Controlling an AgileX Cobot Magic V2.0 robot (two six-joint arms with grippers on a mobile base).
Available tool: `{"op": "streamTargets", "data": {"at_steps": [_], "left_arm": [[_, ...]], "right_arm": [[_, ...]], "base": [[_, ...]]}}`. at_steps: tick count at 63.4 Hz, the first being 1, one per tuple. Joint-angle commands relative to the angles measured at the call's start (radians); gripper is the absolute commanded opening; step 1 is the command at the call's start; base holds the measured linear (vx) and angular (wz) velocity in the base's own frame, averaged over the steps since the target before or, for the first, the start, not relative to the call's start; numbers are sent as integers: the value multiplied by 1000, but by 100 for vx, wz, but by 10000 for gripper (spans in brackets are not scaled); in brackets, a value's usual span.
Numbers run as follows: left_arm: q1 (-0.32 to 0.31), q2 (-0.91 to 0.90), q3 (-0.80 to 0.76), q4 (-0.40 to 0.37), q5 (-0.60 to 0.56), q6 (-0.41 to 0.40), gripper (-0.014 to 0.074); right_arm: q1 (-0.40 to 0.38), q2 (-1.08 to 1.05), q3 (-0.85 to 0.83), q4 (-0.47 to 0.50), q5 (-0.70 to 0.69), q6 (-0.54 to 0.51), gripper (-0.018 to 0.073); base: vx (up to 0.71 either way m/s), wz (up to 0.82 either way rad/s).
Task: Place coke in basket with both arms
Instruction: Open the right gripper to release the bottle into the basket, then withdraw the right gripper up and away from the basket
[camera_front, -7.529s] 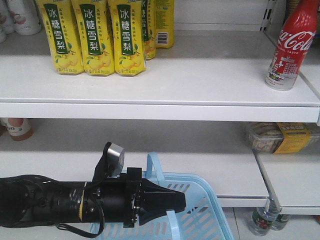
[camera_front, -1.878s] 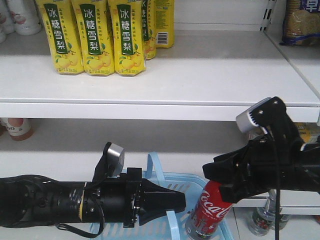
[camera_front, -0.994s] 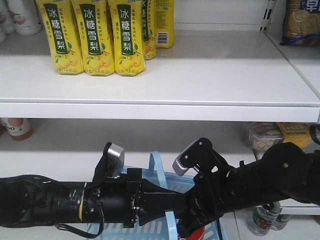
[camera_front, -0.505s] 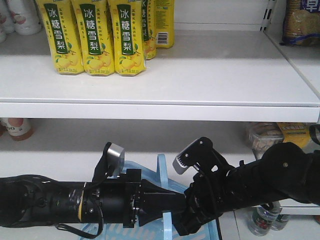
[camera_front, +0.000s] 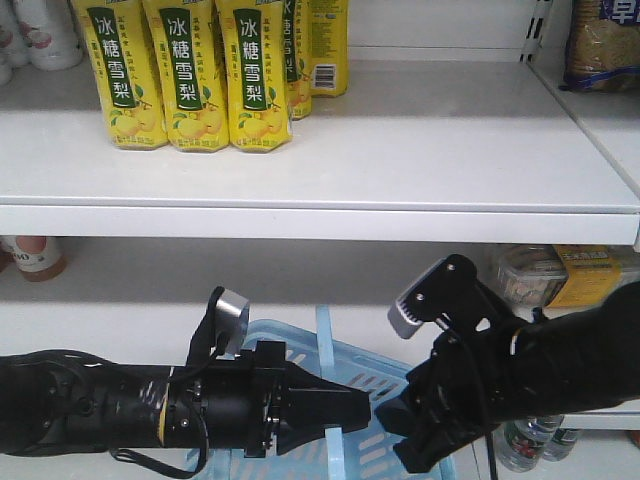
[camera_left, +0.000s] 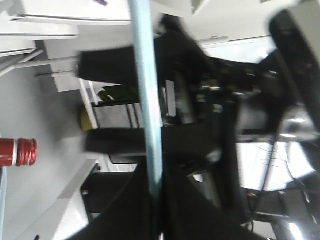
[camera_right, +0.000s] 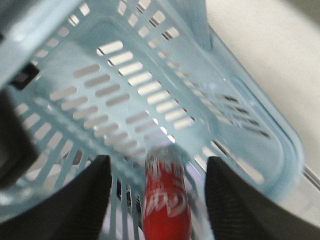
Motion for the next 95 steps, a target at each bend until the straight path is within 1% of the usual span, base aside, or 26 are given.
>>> {"op": "streamTargets", "data": {"at_steps": [1, 6, 7, 10, 12, 26, 35, 42, 50, 59, 67, 73, 95], "left_arm": [[-2, -41, -23, -73, -254, 3, -5], [-2, -41, -23, -73, -254, 3, -5], [-2, -41, -23, -73, -254, 3, -5], [-2, -41, -23, -72, -254, 3, -5], [-2, -41, -23, -72, -254, 3, -5], [-2, -41, -23, -72, -254, 3, -5], [-2, -41, -23, -72, -254, 3, -5], [-2, -41, -23, -72, -254, 3, -5], [-2, -41, -23, -72, -254, 3, -5], [-2, -41, -23, -72, -254, 3, -5], [-2, -41, -23, -72, -254, 3, -5], [-2, -41, -23, -72, -254, 3, -5], [-2, -41, -23, -72, -254, 3, -5]], "right_arm": [[-8, -96, -29, -116, 12, 119, 239], [-8, -160, -29, -165, 12, 169, 123], [-8, -181, -29, -175, 12, 173, 86], [-8, -226, -29, -183, 12, 176, 14], [-8, -258, -28, -183, 12, 174, -16], [-8, -522, -28, -183, 13, 174, -5], [-8, -696, -12, -208, 7, 181, -6], [-8, -822, 76, -238, -7, 222, -6], [-8, -960, 228, -314, -37, 289, -6], [-8, -1068, 325, -385, -68, 372, -6], [-8, -1122, 395, -467, -69, 466, -6], [-8, -1141, 401, -520, -80, 481, -6], [-8, -1143, 401, -520, -70, 481, -6]], "base": [[0, 0], [0, 0], [0, 0], [0, 0], [0, 0], [0, 0], [0, 0], [0, 0], [0, 0], [0, 0], [0, 0], [0, 0], [0, 0]]}}
